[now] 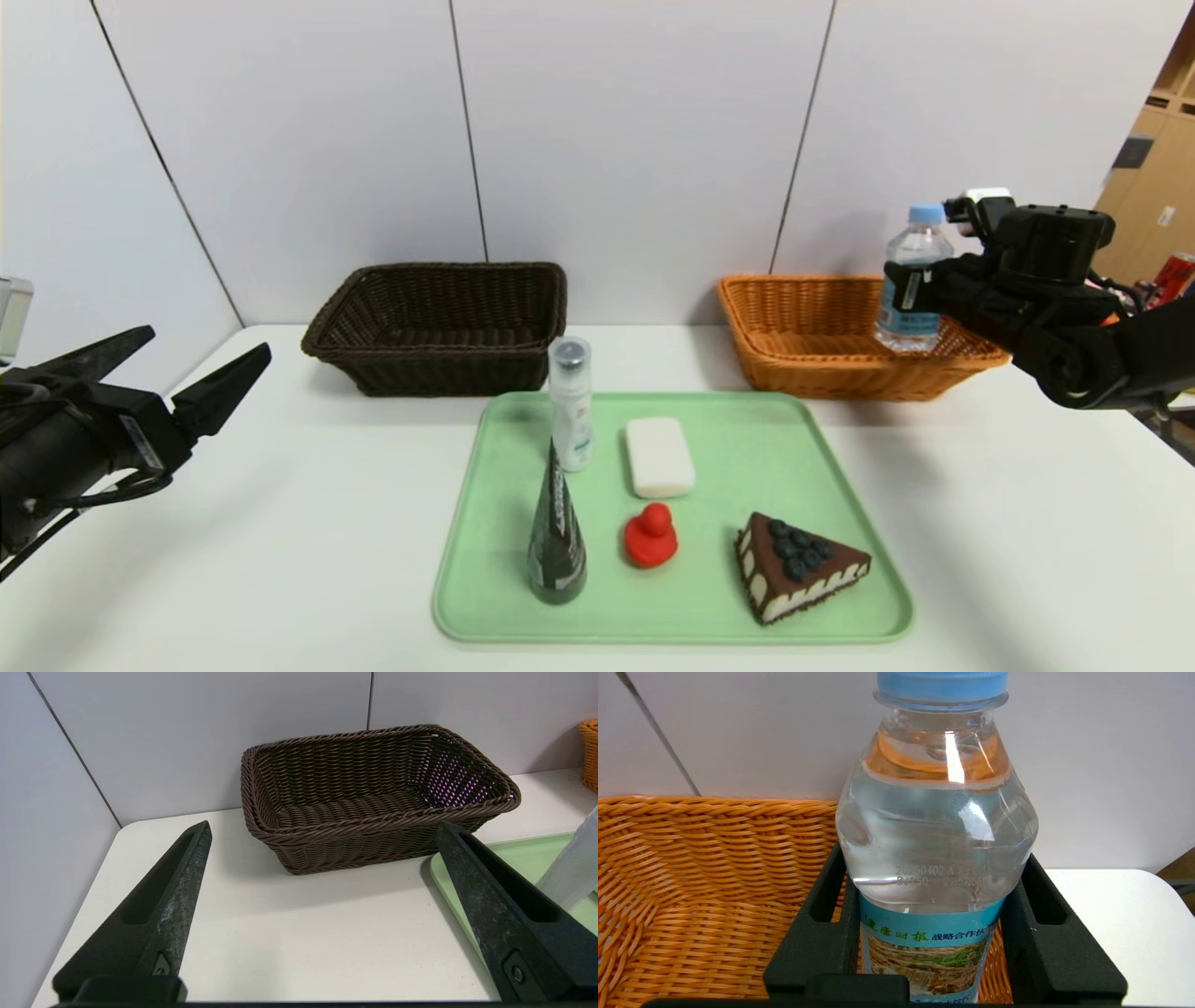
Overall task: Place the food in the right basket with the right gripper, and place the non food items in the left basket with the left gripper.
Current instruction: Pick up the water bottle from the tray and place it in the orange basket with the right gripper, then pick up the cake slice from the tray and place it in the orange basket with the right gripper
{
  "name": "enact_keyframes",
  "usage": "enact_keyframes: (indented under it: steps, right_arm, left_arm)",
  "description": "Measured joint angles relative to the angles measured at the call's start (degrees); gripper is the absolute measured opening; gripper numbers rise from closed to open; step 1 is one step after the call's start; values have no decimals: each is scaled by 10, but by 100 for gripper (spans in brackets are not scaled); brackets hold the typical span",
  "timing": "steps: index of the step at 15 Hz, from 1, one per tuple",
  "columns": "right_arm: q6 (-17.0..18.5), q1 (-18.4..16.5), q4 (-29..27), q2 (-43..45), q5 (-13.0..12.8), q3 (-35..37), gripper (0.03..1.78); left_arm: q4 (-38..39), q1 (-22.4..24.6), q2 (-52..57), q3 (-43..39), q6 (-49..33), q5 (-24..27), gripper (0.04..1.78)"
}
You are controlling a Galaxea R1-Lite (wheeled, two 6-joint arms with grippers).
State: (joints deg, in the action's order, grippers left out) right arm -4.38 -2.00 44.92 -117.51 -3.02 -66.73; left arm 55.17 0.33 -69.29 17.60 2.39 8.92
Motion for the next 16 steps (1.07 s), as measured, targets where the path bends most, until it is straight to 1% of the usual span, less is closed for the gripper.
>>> enact_keyframes:
  steps: [1,2,6,8,9,12,16]
  right_arm:
    - [0,0,1,1,-4,2,82]
    - [-1,0,1,2,-8,3,88]
    - [-2,0,6,9,-9,12,121]
    - [-1,0,21,12,-10,18,133]
    - [-2,0,20,14,-10,22,137]
    - [-3,2,24,30,-3,45,148]
    - [4,20,-4,109,3,92,157]
  left_arm:
    - [0,0,0,0,0,0,169]
    - [0,0,0,0,0,0,169]
    - [0,0,2,0,1,0,169]
    - [0,0,2,0,0,0,169]
    - [0,0,2,0,0,0,169]
    - [0,0,3,-1,0,0,169]
    - [0,1,4,-4,-3,-1,169]
